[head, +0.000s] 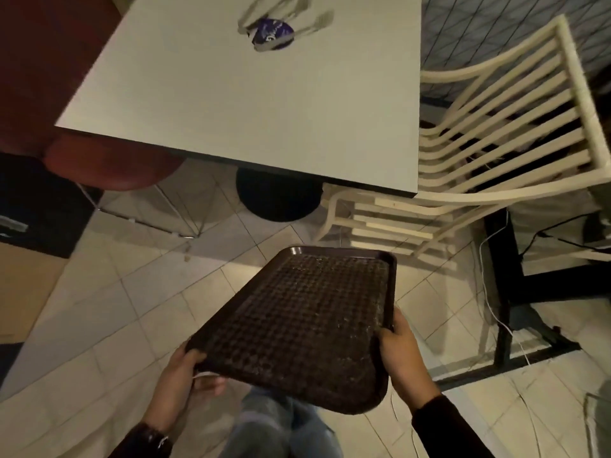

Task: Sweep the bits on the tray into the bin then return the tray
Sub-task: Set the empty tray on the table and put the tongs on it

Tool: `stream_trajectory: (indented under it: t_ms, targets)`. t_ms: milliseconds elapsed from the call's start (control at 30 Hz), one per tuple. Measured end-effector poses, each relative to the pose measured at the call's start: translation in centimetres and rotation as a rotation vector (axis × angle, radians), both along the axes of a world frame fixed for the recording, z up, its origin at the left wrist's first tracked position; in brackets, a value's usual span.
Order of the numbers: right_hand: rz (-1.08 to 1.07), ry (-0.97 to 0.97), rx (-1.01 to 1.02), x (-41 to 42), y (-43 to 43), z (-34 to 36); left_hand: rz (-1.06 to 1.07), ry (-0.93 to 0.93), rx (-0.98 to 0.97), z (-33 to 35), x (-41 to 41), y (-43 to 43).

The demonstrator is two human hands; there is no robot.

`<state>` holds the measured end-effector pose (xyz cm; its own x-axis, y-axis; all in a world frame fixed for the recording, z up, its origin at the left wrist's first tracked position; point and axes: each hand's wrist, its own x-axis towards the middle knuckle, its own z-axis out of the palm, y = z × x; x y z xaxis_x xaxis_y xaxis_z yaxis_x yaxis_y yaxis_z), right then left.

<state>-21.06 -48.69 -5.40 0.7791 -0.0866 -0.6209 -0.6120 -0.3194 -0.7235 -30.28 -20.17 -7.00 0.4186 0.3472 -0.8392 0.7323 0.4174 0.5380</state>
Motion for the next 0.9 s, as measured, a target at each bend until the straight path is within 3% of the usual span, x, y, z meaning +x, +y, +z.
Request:
stream_trajectory:
  t_ms: [200, 433, 567, 900]
  targets:
    - [-0.031, -0.085, 0.111, -4.4, 0.6, 9.9, 0.101, -0.193, 0.119, 10.3, -3.0, 0.5]
    - [-0.072, -0.277, 0.146, -4.6, 2.6, 15.4, 0.226, -0.373, 0.108, 15.0, -3.2, 0.3]
    - [-0.071, -0.354, 0.166, -2.4, 4.6, 15.7, 0.246, -0.426, 0.115, 15.3, -2.2, 1.6]
    - [0.127, -0.277, 0.132, 5.4, 13.6, 8.0, 0.411, -0.426, -0.007, 11.1, 1.8, 10.0]
